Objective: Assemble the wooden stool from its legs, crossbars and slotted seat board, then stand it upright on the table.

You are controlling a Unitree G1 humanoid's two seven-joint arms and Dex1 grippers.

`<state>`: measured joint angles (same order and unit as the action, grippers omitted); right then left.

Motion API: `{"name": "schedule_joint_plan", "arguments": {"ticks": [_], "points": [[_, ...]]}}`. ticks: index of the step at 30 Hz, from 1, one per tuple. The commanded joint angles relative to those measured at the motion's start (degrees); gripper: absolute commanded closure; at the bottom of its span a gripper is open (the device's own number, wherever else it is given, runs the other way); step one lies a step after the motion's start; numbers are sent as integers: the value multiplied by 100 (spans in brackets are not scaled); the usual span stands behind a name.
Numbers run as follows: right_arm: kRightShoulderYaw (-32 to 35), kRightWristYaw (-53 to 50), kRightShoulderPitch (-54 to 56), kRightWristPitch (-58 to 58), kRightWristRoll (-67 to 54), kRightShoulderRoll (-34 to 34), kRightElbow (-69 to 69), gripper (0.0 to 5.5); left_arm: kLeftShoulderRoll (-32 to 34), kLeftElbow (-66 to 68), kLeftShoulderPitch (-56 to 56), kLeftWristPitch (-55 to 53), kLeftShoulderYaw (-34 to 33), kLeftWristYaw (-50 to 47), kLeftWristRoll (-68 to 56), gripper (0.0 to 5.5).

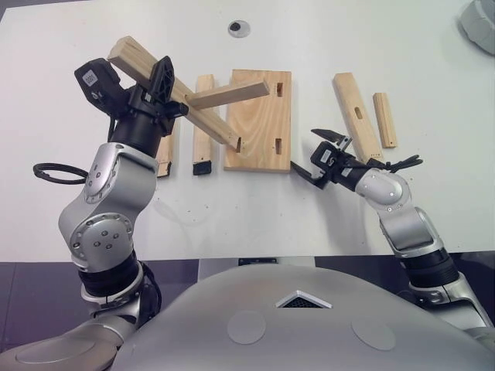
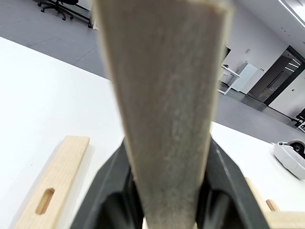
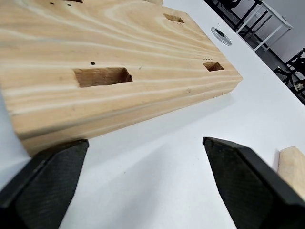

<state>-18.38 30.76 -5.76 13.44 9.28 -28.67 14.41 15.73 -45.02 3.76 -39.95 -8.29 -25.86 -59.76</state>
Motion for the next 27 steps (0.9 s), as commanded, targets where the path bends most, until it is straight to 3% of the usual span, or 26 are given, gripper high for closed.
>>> {"name": "schedule_joint_plan", "arguments": {"ticks": [1,14,21,27], "points": [[19,103,72,88,37,-64,56,102,-144,-80,97,-4,87,-115,135,447],[264,535,73,136,-96,-388,170,102,-516,-287,721,302,727,83,1718,447],[382,758,300,295,-144,-501,181,102,-433,-706,684,67,1822,114,2994,447],[467,1072,572,328,-239,-704,118,102,-960,-454,917,89,2181,-80,3690,447]]}}
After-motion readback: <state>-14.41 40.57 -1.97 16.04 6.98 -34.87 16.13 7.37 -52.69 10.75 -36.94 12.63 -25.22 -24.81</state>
